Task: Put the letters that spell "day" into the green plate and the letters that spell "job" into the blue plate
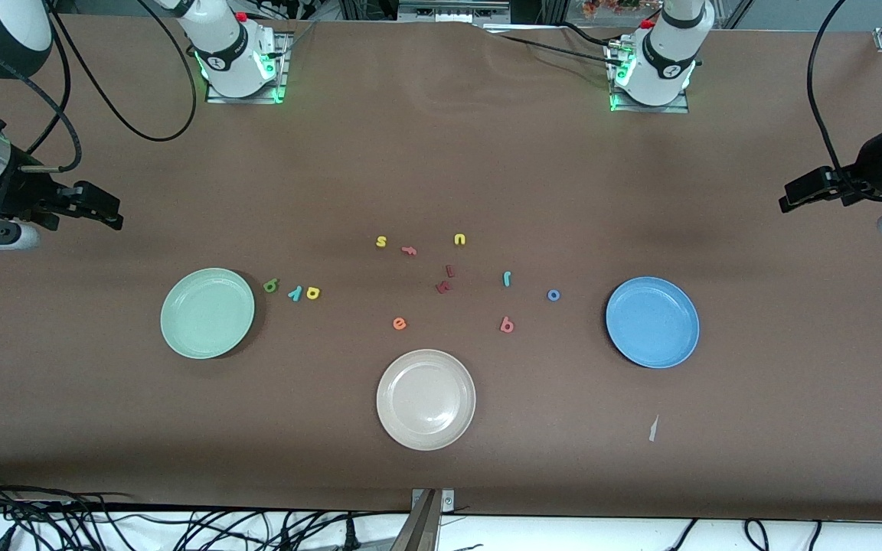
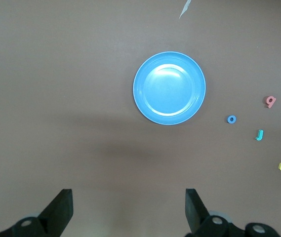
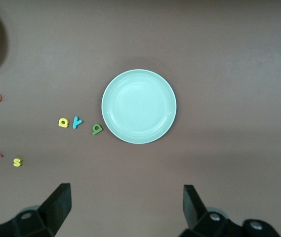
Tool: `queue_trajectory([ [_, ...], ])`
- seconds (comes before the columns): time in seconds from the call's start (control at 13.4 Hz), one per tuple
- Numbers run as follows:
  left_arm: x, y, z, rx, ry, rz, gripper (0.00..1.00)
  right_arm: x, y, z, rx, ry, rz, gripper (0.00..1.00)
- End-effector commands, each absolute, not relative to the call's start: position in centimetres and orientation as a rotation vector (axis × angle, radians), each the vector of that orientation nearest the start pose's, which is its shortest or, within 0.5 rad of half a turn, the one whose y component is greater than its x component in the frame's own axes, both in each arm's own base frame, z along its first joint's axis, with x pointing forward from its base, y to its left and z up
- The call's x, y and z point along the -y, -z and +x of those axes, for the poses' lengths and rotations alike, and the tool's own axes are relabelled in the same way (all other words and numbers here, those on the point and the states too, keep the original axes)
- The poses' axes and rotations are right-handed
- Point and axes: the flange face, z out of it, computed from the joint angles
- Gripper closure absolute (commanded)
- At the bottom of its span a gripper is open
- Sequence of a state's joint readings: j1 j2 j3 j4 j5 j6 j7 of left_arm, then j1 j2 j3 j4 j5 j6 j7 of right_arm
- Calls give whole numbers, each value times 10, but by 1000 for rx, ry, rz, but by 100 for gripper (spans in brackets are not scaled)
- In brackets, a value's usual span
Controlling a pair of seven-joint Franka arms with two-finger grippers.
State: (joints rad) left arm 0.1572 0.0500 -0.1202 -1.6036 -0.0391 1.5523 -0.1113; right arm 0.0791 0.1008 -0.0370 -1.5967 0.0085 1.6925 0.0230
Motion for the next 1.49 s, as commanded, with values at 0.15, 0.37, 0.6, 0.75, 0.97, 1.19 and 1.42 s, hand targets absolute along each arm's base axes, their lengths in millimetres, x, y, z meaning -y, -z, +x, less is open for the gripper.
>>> queue_trajectory([
  [0.15,-20,-582,567,245,-158,-3167,0,-27,-567,586,63,-27,-3120,0],
  [0.37,-20,-578,569,240,-167,-3167,0,-27,-566,587,87,-29,-3122,0],
  [0.6,-20,-579,569,242,-165,-3166,0,-28,-566,587,91,-31,-3118,0],
  [0.75,-20,-580,570,242,-160,-3167,0,-28,-564,586,96,-50,-3117,0],
  [0.97,-19,-581,570,240,-158,-3167,0,-29,-561,585,124,-60,-3113,0],
  [1.19,-20,-581,570,242,-158,-3167,0,-30,-560,584,127,-76,-3112,0],
  [1.42,-20,-581,570,242,-158,-3167,0,-29,-560,584,124,-76,-3112,0],
])
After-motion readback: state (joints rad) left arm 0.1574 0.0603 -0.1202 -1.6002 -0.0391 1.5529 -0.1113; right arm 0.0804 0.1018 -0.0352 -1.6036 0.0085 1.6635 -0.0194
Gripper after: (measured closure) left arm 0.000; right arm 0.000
